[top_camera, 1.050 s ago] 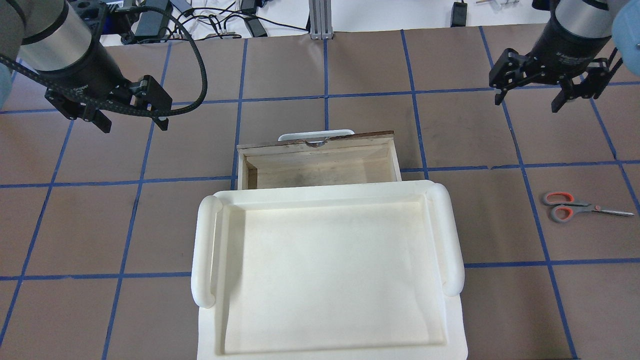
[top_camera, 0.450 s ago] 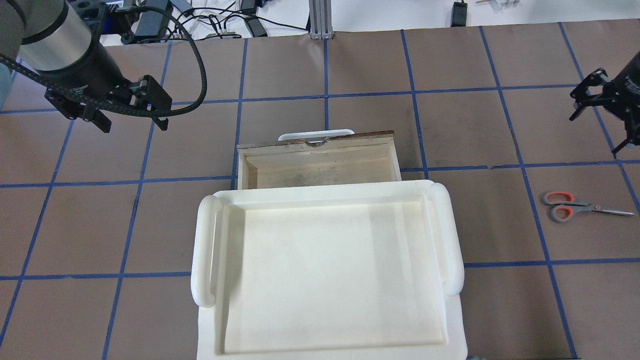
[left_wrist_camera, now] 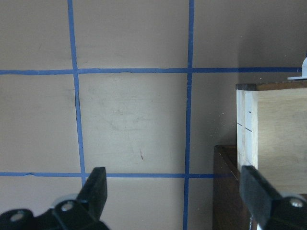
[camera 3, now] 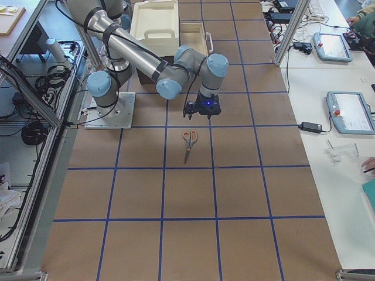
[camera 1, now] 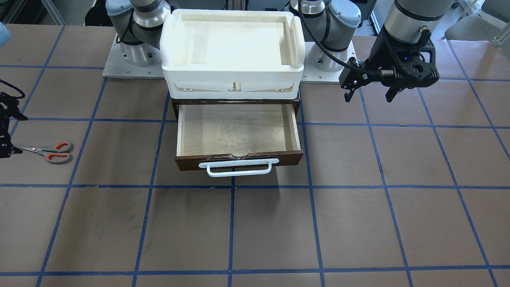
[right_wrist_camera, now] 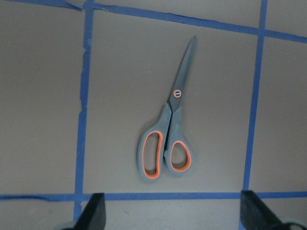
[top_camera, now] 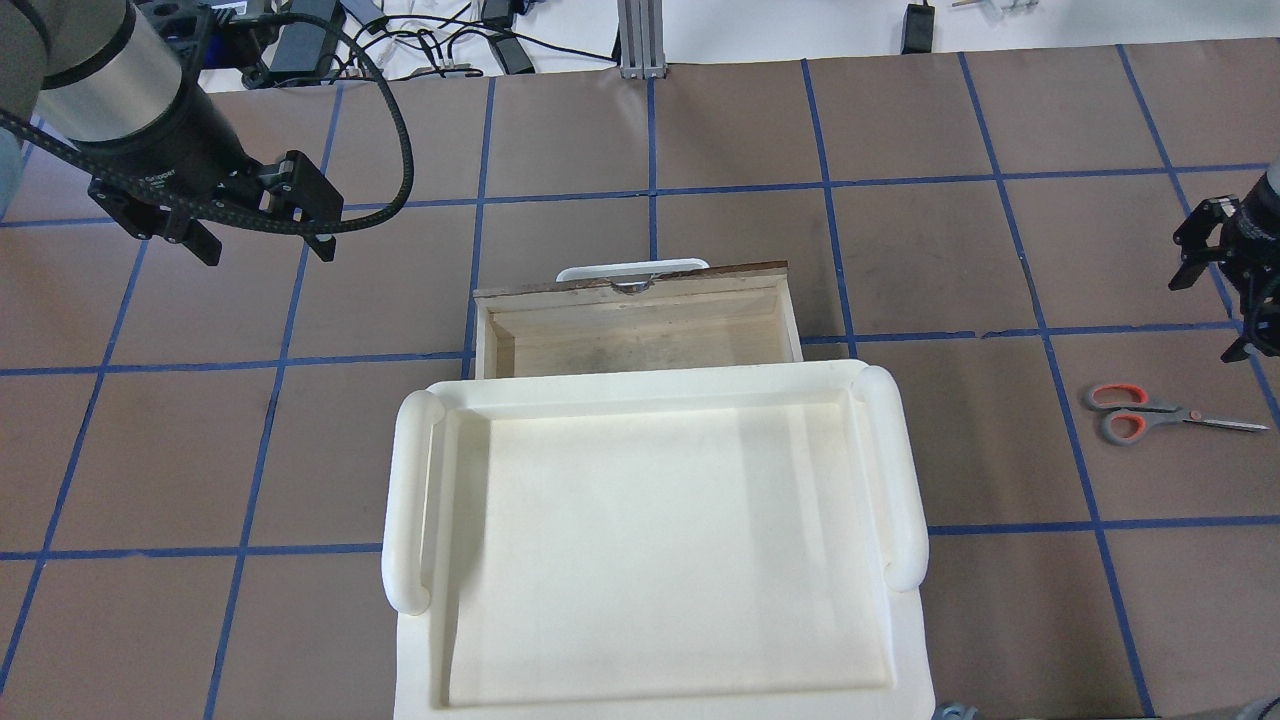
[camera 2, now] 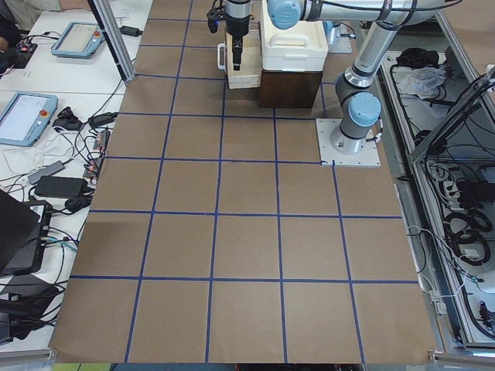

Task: Put scissors in drawer and close it
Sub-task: 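Move the right gripper outward over the grey-and-orange scissors, then lower the right gripper and close it on the scissors handle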

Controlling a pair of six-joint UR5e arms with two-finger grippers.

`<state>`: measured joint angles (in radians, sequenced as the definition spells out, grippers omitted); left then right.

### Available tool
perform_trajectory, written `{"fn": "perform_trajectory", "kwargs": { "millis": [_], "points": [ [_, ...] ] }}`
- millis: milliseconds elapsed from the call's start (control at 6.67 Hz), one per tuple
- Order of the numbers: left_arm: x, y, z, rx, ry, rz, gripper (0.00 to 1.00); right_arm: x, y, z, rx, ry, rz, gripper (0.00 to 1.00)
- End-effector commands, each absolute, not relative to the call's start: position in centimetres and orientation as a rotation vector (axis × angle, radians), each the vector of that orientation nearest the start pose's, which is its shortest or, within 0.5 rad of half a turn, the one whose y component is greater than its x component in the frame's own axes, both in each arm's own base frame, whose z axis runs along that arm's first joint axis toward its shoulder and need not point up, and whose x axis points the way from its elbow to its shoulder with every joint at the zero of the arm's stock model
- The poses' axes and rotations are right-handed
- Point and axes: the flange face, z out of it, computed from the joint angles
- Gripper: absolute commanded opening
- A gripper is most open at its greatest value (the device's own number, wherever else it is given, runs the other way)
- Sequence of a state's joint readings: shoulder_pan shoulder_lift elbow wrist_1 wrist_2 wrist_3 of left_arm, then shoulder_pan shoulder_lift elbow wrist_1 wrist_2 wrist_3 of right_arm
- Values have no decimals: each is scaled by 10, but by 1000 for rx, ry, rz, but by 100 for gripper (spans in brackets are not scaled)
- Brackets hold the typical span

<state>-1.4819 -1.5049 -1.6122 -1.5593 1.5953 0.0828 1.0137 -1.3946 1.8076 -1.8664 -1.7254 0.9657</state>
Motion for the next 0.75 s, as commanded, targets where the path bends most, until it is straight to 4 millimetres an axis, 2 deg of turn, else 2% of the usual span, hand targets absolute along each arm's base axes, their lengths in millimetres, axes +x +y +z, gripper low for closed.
{"fn": "perform_trajectory", "kwargs": {
  "millis": [0,150,300,450,600],
  "points": [
    [-89,-477,500,-10,3114,-51,100,-217,-483,281,2391,2268,189,100],
    [-89,-477,500,-10,3114,-51,100,-221,-475,253,2257,2291,220,100],
    [-89,-477,500,-10,3114,-51,100,-231,-475,241,2248,2287,96,100],
    [-89,-477,500,-10,3112,-51,100,-248,-465,213,2276,2238,173,100],
    [-89,-477,500,-10,3114,-51,100,-257,-468,187,2268,2259,204,97]
  ]
}}
